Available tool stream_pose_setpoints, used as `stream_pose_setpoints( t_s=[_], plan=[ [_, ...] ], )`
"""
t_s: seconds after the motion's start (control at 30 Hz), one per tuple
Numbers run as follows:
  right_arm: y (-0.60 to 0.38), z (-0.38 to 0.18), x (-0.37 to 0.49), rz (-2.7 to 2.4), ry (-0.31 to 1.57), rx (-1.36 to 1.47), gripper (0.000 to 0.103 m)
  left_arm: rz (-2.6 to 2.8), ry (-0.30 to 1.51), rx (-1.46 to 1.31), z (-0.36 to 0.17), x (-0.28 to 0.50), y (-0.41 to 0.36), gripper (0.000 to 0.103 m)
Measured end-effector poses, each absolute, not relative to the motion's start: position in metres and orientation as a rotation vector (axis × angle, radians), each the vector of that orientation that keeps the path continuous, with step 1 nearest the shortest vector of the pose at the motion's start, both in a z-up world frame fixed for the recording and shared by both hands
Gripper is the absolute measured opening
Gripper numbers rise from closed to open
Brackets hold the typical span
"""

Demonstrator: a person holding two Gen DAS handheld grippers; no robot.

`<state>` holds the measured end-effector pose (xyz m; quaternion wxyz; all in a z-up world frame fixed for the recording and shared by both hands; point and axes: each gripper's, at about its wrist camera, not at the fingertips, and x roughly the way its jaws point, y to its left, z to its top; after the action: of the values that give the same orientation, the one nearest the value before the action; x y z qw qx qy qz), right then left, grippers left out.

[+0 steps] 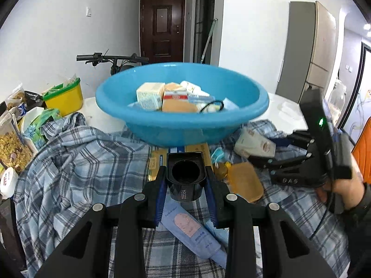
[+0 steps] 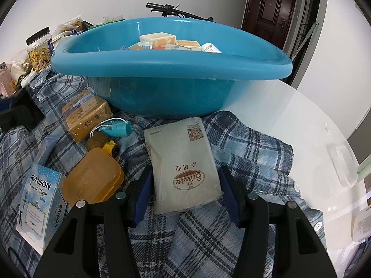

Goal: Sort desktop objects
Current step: 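Grasp the black cylindrical cup with the left gripper and lift it, then hold the black cup over the basin with the left gripper while the right grasps the paper bag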

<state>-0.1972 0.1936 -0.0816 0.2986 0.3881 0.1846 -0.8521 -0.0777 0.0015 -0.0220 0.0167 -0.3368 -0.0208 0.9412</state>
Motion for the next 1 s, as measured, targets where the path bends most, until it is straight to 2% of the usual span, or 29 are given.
stream_pose_setpoints(
  t_s=[0.23, 0.57, 0.7, 0.83, 1.0],
  plan=[
    [0.194, -0.082, -0.198, -2.259, 0.484, 1.037, 0.055, 3.005, -0.077, -0.906, 0.025, -0.083, -0.002, 0.033],
    [0.194, -0.083, -0.199, -2.254, 0.472, 1.045, 0.055, 3.044, -0.076, -0.753, 0.076, -0.134, 0.012, 0.033],
    [0.194, -0.083, -0.200, -2.251, 0.465, 1.048, 0.055, 3.038, -0.076, -0.764, 0.067, -0.160, 0.009, 0.033],
    [0.194, -0.083, -0.200, -2.252, 0.467, 1.047, 0.055, 3.004, -0.172, -0.833, 0.041, -0.178, -0.008, 0.033],
    [0.193, -0.083, -0.201, -2.249, 0.460, 1.050, 0.055, 3.025, -0.117, -0.897, 0.021, -0.185, -0.016, 0.033]
  ],
)
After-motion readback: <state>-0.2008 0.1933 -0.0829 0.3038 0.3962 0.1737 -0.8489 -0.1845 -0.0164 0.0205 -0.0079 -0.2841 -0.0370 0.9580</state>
